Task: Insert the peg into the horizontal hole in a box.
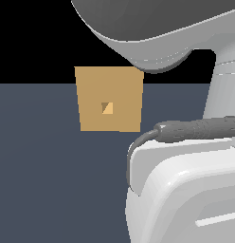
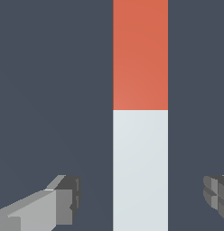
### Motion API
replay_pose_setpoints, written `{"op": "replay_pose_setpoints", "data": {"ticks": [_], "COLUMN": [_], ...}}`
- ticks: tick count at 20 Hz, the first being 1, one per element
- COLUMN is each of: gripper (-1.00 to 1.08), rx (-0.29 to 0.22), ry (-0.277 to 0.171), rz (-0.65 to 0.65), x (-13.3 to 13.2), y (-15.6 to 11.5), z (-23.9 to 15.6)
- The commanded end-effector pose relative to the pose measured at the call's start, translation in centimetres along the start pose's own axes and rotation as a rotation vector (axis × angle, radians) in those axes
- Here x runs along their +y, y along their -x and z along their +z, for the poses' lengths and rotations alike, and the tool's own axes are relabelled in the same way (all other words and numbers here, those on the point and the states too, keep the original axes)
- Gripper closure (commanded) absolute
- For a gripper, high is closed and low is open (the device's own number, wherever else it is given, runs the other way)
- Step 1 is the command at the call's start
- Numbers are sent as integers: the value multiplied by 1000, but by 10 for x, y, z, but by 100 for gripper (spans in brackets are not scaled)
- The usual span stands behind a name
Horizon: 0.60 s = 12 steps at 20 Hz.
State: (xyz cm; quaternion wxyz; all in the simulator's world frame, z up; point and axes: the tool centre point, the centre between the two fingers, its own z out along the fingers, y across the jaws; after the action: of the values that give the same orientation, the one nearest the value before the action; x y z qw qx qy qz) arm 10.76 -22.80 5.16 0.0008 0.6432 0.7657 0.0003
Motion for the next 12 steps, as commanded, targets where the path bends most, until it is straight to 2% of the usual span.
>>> {"op": "replay_pose_setpoints", "data": {"ticks": [1, 6, 11, 12], "gripper": [-92, -92, -92, 108], "rx": [1, 1, 1, 1], "ry": [-2, -2, -2, -2], "rz": [0, 0, 0, 0], "x": [-1, -1, 0, 0], "y": [-1, -1, 0, 0], "z": [15, 34, 33, 33]}}
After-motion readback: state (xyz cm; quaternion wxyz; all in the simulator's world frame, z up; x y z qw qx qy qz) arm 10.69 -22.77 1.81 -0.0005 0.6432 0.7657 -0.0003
